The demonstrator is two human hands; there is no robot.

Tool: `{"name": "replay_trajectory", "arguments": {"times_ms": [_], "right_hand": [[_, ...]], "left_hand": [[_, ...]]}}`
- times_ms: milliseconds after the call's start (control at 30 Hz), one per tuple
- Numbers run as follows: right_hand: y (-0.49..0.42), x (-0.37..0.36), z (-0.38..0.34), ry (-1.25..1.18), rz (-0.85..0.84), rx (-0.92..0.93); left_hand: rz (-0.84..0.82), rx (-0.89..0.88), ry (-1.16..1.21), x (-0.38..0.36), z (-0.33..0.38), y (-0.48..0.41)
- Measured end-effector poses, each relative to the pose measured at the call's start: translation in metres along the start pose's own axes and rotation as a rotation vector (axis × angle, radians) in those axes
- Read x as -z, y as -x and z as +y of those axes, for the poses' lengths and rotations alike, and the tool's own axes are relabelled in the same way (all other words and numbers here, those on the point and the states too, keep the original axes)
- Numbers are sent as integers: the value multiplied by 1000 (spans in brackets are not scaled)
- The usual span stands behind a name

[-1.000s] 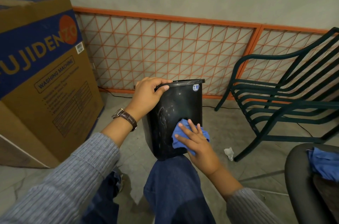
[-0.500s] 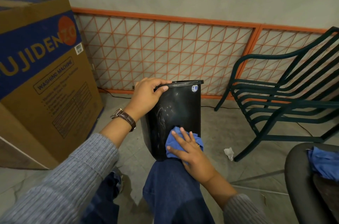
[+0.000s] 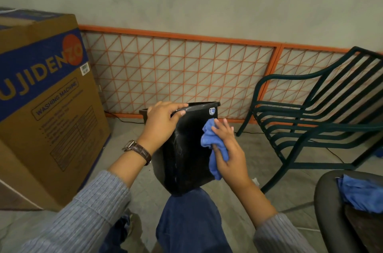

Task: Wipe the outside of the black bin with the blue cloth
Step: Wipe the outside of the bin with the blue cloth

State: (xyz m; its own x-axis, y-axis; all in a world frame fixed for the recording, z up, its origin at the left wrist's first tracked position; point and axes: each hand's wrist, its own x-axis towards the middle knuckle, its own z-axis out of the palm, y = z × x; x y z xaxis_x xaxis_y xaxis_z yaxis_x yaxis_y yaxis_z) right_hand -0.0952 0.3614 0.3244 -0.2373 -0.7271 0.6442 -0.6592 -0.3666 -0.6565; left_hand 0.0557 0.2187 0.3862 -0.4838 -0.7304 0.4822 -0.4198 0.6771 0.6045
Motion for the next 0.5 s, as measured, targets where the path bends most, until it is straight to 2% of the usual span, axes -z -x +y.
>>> {"name": "replay_trajectory", "arguments": {"times_ms": [67, 233, 367, 500], "right_hand": [[-21, 6, -10, 5, -39, 31], [-51, 18, -16, 125, -391, 6], [-51, 27, -23, 125, -435, 101], [-51, 32, -21, 102, -449, 127]], "left_hand": [[12, -7, -29, 3, 10, 2], [-12, -25, -45, 12, 29, 14], [-147, -31, 119, 25, 24, 25], [-229, -166, 102, 45, 3, 28]]}}
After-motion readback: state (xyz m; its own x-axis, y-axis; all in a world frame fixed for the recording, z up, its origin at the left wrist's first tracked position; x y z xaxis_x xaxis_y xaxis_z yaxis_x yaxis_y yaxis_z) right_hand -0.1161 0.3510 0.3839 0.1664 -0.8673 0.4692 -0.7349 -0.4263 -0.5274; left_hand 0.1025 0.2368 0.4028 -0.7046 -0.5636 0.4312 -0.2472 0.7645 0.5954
